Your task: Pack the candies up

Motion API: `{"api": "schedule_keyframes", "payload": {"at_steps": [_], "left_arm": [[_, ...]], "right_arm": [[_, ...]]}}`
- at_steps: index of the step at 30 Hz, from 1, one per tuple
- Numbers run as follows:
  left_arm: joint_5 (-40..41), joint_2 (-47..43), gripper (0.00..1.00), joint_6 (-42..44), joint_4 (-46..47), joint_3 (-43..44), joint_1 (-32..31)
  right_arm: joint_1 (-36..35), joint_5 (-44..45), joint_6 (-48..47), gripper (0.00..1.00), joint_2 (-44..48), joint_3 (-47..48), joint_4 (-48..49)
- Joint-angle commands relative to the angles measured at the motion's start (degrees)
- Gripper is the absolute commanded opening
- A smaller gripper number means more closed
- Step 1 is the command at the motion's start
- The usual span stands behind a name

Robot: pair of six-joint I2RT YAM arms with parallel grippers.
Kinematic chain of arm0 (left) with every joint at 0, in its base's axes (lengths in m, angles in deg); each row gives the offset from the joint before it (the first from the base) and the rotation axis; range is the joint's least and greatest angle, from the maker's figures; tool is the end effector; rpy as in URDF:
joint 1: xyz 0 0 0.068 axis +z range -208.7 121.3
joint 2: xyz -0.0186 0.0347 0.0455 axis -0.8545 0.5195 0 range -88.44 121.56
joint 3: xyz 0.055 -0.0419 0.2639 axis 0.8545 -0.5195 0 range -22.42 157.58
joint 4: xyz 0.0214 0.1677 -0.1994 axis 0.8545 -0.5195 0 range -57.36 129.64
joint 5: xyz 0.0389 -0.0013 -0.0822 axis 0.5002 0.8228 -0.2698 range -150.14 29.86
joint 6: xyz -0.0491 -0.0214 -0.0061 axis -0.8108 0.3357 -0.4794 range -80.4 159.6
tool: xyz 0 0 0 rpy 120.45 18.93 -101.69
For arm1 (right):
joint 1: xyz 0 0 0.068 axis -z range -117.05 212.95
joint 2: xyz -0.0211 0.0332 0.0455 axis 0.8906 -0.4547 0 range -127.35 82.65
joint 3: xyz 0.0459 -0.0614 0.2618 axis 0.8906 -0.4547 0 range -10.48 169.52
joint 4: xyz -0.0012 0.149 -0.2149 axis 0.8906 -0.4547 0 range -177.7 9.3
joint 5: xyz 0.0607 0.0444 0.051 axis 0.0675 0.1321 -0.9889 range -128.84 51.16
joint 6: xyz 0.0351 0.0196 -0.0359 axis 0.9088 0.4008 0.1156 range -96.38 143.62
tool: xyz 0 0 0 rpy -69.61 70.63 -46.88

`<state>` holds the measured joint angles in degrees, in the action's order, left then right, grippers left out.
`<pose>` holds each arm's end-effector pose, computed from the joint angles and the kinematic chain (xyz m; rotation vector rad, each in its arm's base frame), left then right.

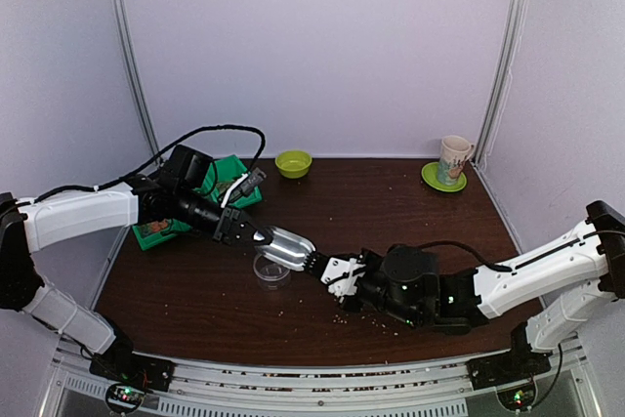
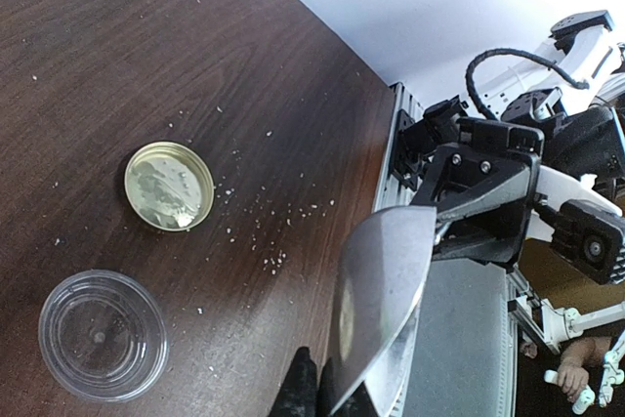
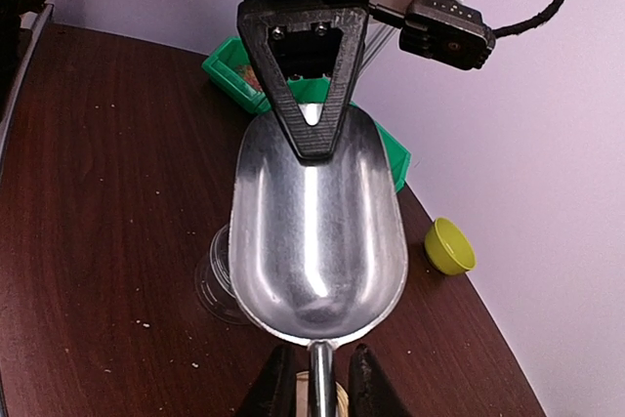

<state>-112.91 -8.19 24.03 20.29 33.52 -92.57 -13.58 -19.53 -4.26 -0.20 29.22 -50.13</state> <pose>0.2270 -0.1863 0.2617 0.8725 2.2569 -1.4902 0.0841 0.3006 0.2282 -1.2521 1.2769 0.3103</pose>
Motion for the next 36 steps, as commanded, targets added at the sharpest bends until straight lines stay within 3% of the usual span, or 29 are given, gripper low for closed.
{"api": "schedule_keyframes", "payload": {"at_steps": [1,20,30,31,36], "left_arm": [[-1.89,-0.09,0.00,-0.36,2.76,0.83,-0.31],[-2.47,-0.14,0.00,-0.62,3.17,0.74,-0.23],[-2.34,0.08,0.00,-0.69,3.19,0.78,-0.26],[-2.33,0.06,0.01,-0.69,3.21,0.83,-0.26],[-1.08,-0.64,0.34,-0.02,2.63,1.08,-0.07]], "right_arm": [[-0.28,0.58,-0.47,0.19,0.92,0.95,1.51],[-0.29,-0.92,-0.96,0.11,0.92,1.84,2.17],[-0.31,-1.54,-0.90,0.00,1.92,2.09,2.57],[-0.29,-1.25,-0.82,0.00,2.09,2.09,2.58],[-0.30,1.67,0.56,0.00,3.02,1.73,1.45]]}}
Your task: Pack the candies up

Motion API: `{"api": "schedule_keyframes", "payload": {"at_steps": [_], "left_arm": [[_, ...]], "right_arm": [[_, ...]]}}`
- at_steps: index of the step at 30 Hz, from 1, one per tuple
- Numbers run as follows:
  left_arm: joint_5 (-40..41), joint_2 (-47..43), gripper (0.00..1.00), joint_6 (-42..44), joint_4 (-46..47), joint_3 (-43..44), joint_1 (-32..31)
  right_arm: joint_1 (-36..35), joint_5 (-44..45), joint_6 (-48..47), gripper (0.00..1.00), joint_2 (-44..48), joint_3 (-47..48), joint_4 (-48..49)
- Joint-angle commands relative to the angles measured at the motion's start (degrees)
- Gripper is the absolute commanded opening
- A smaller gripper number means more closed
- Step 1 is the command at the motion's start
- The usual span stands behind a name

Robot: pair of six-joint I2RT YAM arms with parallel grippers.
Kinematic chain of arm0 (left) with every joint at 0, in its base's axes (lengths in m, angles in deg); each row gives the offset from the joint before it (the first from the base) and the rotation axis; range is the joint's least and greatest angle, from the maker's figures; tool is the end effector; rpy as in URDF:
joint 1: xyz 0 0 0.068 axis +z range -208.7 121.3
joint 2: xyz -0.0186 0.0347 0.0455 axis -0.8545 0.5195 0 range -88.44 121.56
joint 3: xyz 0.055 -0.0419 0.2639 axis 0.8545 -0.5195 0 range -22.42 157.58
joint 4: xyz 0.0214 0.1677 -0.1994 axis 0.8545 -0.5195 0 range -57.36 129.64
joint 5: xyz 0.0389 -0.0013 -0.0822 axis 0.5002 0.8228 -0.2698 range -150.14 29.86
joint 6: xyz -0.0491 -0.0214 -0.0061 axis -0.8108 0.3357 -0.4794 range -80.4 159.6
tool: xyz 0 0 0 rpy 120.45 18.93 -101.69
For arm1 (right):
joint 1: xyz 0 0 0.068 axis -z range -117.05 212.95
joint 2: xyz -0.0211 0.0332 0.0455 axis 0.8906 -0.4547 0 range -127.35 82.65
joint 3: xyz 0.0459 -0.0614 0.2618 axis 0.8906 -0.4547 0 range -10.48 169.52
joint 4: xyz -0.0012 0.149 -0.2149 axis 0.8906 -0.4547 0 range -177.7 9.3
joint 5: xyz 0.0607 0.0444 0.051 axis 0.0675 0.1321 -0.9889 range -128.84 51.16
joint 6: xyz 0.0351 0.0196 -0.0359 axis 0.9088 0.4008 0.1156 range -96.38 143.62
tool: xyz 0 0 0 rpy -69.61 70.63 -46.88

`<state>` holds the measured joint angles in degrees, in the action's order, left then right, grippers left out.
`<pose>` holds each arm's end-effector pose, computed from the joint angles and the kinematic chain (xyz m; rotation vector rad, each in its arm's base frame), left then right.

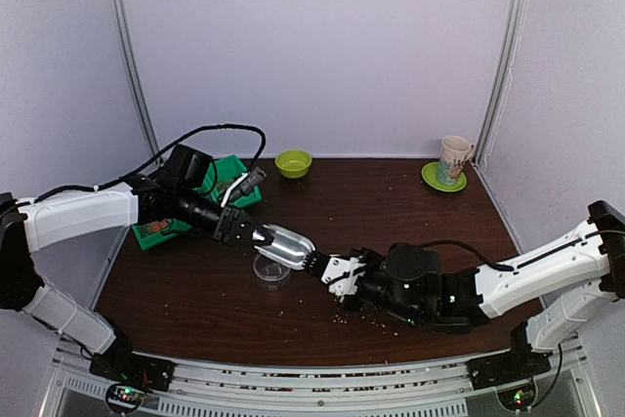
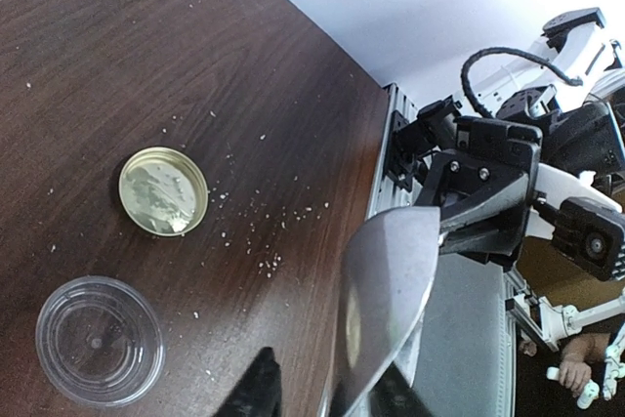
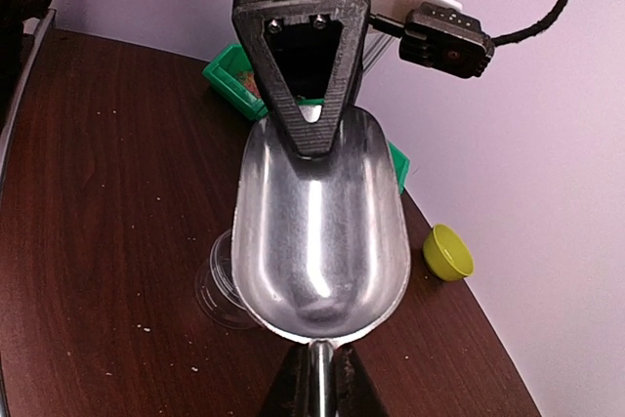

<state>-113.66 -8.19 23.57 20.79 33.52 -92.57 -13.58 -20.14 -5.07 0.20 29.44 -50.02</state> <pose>0.2271 -0.1867 0.2625 0.8741 2.2488 -1.5083 0.0837 0.3006 0.2317 -1.2565 1.2569 0.3148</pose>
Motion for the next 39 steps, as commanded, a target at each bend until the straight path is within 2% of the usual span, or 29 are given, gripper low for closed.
{"api": "schedule_keyframes", "payload": {"at_steps": [1,6,15,19,33,39], "left_arm": [[0.18,-0.93,0.41,0.81,1.49,1.24,-0.04],[2.84,-3.15,0.64,1.71,0.84,1.08,0.94],[9.76,-5.43,0.97,2.23,-0.58,1.07,4.28],[15.12,-5.70,0.98,2.04,-1.72,1.41,7.00],[46.06,-8.79,0.98,-1.95,-5.87,1.35,23.52],[51.00,-4.89,0.98,-4.00,-10.72,5.34,29.29]], "right_arm": [[-0.29,2.95,1.65,0.00,2.83,1.12,1.24],[-0.20,5.49,4.88,0.00,5.04,-1.07,-0.94],[0.01,11.15,9.70,0.00,9.15,-3.14,-6.54],[0.59,12.03,12.25,0.00,9.83,-2.29,-11.91],[2.58,14.59,21.56,0.00,14.67,2.85,-29.31],[2.67,13.71,23.71,0.00,16.70,2.38,-31.49]]}}
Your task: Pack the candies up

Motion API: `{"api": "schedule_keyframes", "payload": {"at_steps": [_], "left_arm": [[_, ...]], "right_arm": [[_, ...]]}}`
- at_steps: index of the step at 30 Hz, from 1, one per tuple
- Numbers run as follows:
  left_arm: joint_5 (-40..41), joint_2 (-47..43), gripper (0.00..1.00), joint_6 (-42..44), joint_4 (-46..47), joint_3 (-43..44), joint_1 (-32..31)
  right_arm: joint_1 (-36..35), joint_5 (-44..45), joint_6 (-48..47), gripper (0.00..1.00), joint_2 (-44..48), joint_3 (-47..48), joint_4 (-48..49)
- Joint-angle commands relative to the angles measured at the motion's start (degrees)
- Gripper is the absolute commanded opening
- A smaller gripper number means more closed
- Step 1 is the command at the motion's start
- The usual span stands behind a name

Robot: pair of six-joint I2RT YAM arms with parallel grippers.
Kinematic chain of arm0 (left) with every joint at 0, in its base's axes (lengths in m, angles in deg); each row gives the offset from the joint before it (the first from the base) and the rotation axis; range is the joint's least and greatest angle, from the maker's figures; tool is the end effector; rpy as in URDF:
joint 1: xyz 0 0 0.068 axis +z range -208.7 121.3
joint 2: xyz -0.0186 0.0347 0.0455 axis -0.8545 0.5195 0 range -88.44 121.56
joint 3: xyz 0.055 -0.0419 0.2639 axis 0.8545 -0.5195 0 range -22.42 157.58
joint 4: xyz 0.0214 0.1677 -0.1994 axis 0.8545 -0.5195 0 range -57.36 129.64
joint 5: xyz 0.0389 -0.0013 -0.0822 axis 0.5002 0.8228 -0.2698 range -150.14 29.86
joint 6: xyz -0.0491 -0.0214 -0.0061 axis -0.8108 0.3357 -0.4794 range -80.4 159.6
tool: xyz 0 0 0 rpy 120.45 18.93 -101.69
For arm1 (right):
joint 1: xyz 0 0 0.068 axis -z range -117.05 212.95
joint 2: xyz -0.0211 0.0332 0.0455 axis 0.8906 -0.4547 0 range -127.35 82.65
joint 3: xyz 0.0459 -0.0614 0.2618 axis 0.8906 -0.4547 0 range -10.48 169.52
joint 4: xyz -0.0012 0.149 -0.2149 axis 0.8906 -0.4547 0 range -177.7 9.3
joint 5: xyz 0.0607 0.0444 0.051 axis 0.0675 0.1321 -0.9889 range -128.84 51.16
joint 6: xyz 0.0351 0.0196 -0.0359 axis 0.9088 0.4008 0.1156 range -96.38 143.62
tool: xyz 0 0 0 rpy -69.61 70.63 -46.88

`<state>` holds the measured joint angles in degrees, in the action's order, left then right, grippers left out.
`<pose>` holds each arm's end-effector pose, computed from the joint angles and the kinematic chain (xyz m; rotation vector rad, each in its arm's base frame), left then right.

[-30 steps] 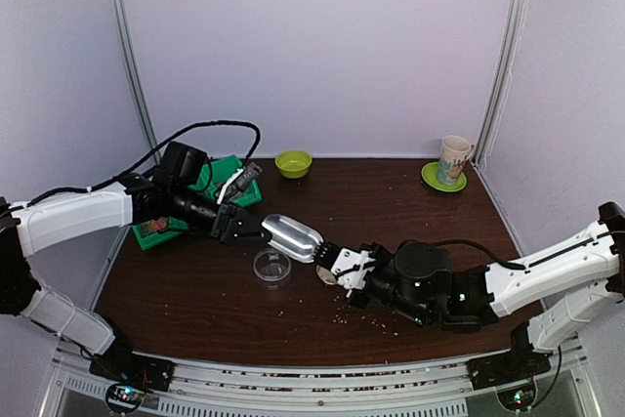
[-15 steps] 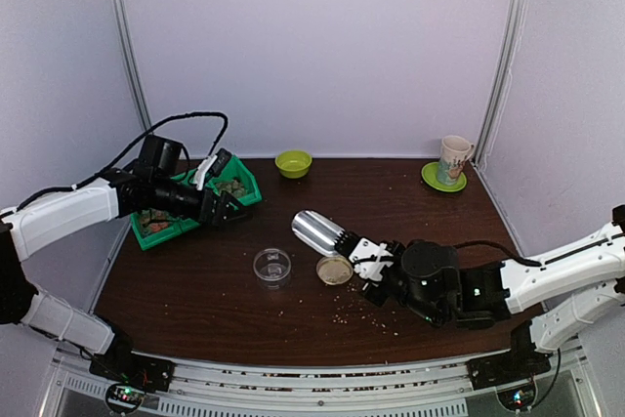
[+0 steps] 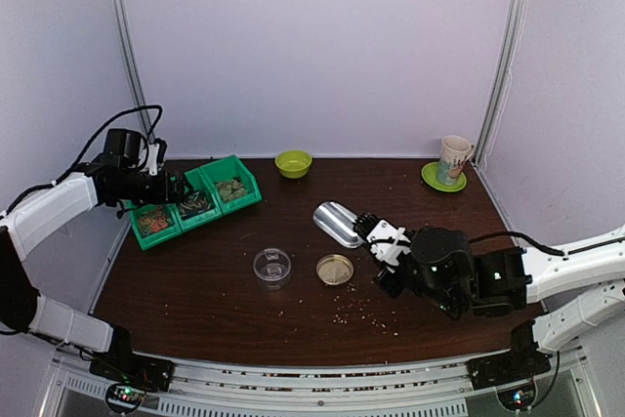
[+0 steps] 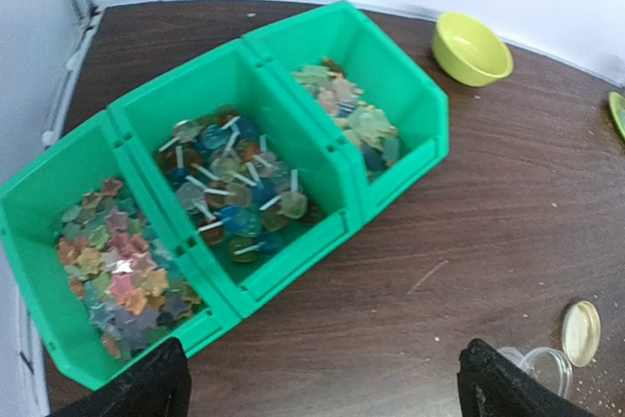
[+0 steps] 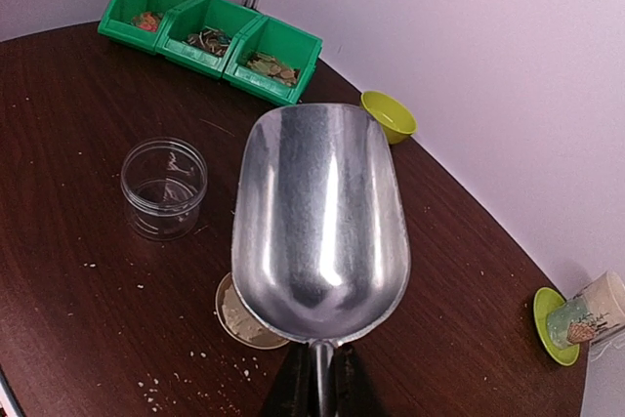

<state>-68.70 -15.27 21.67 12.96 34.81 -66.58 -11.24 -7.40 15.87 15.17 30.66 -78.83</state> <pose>0.2726 -0.0430 0.2828 -0.1284 2.3347 -0.3995 0.0887 0.2451 0.2592 -0.9896 1.6668 0.2235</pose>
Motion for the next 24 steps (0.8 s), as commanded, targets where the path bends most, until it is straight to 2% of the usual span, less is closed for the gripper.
{"api": "schedule_keyframes", "payload": {"at_steps": [1,7,14,24], "left_arm": [[6.45,3.10,0.98,-2.76,-3.53,5.20,4.26],[9.98,9.05,0.98,-3.79,-4.68,11.02,8.44],[13.71,19.89,0.98,-3.24,-5.59,20.28,13.31],[8.71,35.44,0.98,-0.46,-3.98,30.06,14.98]], "right_arm": [[0.35,0.69,3.09,0.00,2.04,0.85,-2.78],[0.32,-0.90,4.43,0.00,2.62,-0.03,-4.23],[0.34,-2.11,6.87,0.00,4.64,-1.06,-6.72],[0.29,-3.06,8.96,0.00,8.77,-2.03,-10.09]]}}
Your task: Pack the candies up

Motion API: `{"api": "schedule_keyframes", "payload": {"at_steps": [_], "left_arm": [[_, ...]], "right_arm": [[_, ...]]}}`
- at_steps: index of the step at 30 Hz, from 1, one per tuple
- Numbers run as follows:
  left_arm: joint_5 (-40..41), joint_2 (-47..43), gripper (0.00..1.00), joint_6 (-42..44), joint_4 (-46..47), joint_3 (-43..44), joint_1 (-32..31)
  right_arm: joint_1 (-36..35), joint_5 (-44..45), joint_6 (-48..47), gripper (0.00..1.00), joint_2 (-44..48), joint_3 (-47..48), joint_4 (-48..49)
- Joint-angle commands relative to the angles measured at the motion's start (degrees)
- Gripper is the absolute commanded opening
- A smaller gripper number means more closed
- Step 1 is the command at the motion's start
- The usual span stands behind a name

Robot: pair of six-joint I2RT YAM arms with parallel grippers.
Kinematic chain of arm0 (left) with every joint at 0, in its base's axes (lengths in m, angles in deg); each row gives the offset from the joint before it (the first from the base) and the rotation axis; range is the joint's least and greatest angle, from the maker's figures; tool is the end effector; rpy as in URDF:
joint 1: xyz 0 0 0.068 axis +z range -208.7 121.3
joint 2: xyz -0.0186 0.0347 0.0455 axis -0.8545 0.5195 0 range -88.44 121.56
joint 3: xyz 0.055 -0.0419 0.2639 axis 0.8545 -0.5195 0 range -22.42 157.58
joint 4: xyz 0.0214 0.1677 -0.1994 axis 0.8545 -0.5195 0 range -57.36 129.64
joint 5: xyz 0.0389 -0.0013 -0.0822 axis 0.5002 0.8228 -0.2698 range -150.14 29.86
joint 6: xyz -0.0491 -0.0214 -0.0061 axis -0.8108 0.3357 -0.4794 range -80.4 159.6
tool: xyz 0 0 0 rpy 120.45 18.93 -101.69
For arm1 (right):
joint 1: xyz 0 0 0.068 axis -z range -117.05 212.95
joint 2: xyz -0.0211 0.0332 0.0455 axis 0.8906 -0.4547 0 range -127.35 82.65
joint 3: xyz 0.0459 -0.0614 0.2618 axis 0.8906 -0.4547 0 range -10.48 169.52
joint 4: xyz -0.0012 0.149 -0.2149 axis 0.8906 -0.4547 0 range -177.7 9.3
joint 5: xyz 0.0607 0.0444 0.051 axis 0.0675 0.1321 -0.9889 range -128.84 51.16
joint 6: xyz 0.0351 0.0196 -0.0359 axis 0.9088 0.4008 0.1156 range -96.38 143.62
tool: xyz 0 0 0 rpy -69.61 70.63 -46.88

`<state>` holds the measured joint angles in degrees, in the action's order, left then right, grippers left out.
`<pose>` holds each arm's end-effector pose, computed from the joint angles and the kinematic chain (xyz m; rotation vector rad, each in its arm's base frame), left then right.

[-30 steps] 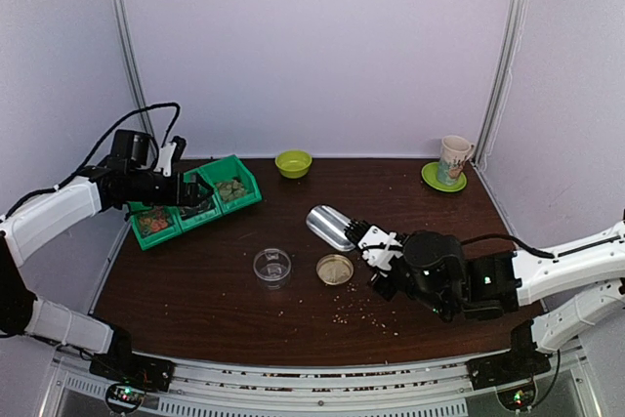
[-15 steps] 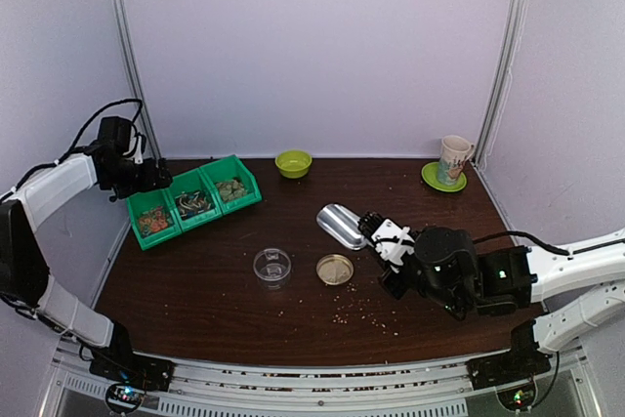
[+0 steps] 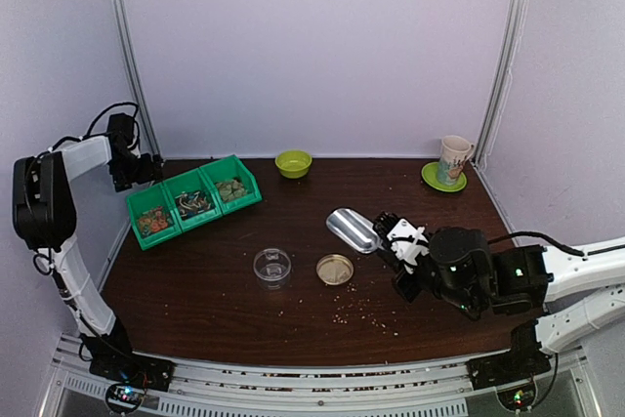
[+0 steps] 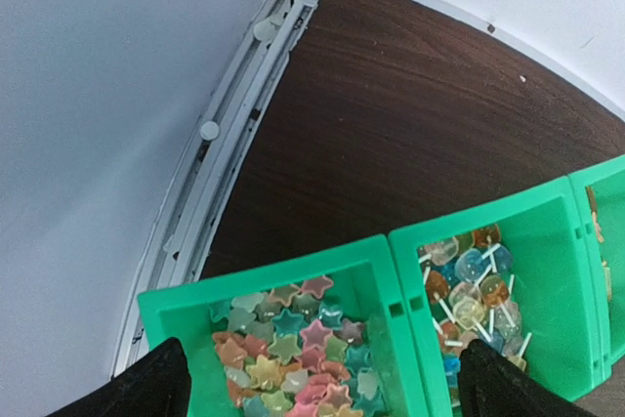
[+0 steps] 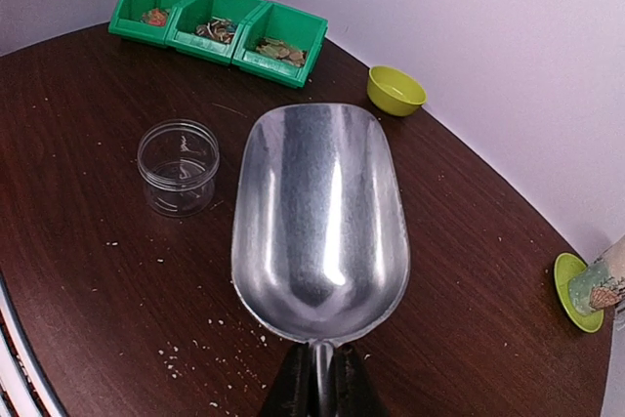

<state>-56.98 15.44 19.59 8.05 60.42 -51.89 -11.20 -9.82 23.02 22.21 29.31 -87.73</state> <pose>0.3969 0.0495 0.2509 -0.5996 2.4142 -0.0285 0.0803 0.2197 0.2640 -0.9546 1.7598 0.3061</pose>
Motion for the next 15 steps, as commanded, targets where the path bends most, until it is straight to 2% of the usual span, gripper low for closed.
{"api": "schedule_keyframes", "payload": {"at_steps": [1,7,15], "left_arm": [[-3.80,5.89,0.98,1.76,0.72,5.19,0.27],[-8.90,10.22,0.98,2.40,0.10,7.35,0.31],[-13.79,10.34,0.98,1.57,0.02,5.86,0.28]], "right_arm": [[0.27,-0.78,2.05,0.00,1.95,-0.56,-1.44],[0.25,-1.15,2.67,0.00,1.72,0.25,-2.39],[0.31,-1.59,2.21,0.00,-1.13,1.92,-1.63]]}}
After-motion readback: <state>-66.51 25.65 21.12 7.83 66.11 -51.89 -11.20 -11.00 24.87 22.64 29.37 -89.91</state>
